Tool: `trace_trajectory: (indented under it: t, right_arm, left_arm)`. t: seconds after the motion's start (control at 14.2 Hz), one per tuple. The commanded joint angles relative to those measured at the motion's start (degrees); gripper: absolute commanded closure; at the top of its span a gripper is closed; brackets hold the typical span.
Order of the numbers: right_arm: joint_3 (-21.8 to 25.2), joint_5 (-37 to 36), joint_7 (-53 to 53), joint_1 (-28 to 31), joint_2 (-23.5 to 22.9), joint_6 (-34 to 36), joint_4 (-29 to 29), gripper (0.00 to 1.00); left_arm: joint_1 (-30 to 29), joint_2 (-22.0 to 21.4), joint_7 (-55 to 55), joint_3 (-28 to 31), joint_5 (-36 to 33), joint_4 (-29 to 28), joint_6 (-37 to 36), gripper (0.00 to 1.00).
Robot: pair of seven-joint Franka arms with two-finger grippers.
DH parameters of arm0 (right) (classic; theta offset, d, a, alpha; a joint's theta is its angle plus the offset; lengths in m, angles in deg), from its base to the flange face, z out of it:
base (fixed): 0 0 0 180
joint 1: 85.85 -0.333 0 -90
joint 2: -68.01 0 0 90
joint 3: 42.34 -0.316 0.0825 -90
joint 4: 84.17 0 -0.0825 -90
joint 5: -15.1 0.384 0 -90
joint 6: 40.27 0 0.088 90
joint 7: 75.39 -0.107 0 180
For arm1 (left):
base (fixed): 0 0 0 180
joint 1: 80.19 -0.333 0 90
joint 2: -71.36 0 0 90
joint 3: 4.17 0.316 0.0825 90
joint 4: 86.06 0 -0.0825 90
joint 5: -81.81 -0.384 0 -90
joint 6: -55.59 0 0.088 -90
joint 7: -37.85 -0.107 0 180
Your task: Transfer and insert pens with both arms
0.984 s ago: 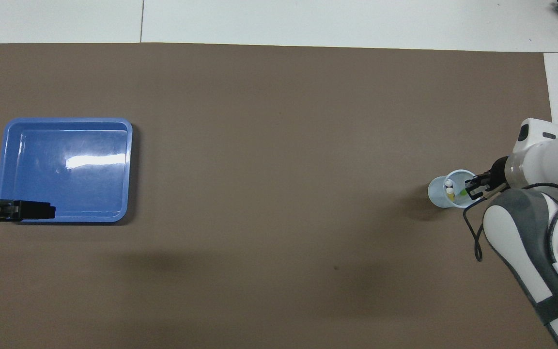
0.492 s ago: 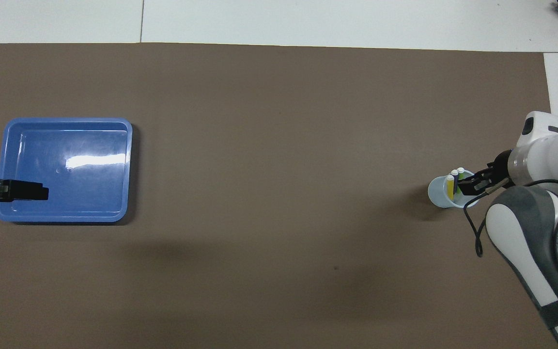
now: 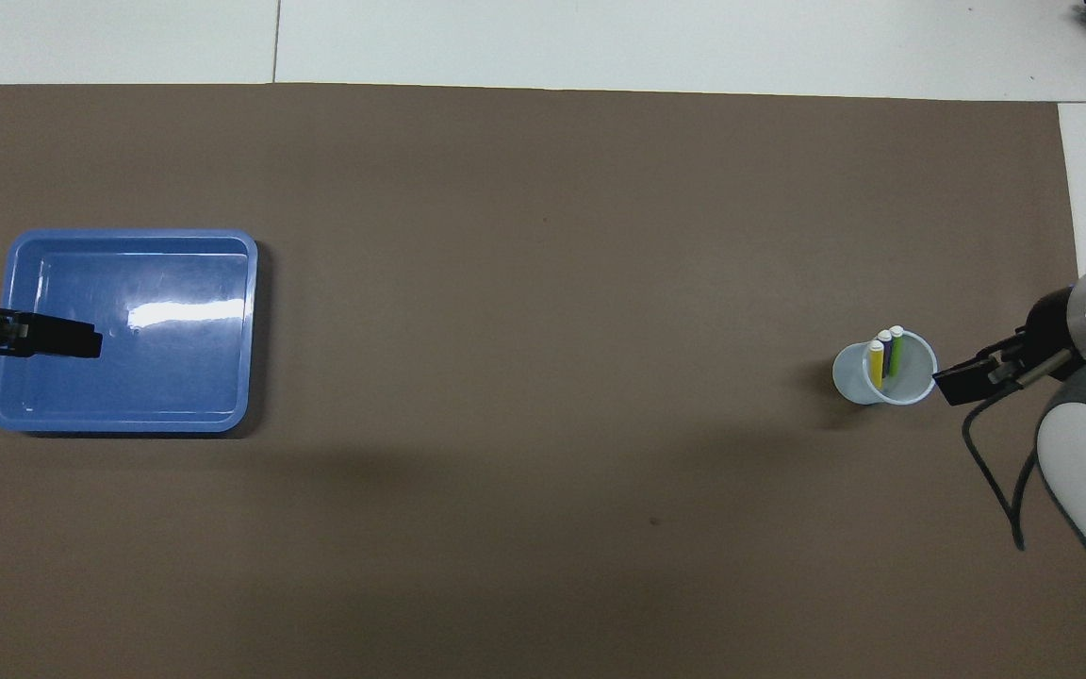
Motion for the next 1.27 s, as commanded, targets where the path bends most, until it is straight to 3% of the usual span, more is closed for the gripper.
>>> trace_trajectory:
  t: [0.0,0.35,0.63,1.2]
  right_arm:
    - [-1.89,1.11,-2.51,0.25,2.55,6.93,3.01,0.0]
    - [-0.24,1.2,-4.61,-4.05,0.37,14.5,12.15,0.0]
    - [5.73,1.73,-12.0,-11.07,0.18,11.44,11.03,0.0]
    - [7.94,1.72,-12.88,-12.93,-0.87,2.21,5.58,0.0]
  left_arm:
    - [2.46,3.41,0.36,0.91,-3.55,6.21,-3.63,0.0]
    - [3.6,3.59,2.45,1.87,-2.07,5.6,-4.87,0.0]
    - [6.07,4.74,5.81,4.51,-1.45,6.48,-5.31,0.0]
    - [6.07,5.35,5.99,4.69,-1.01,7.97,-8.38,0.0]
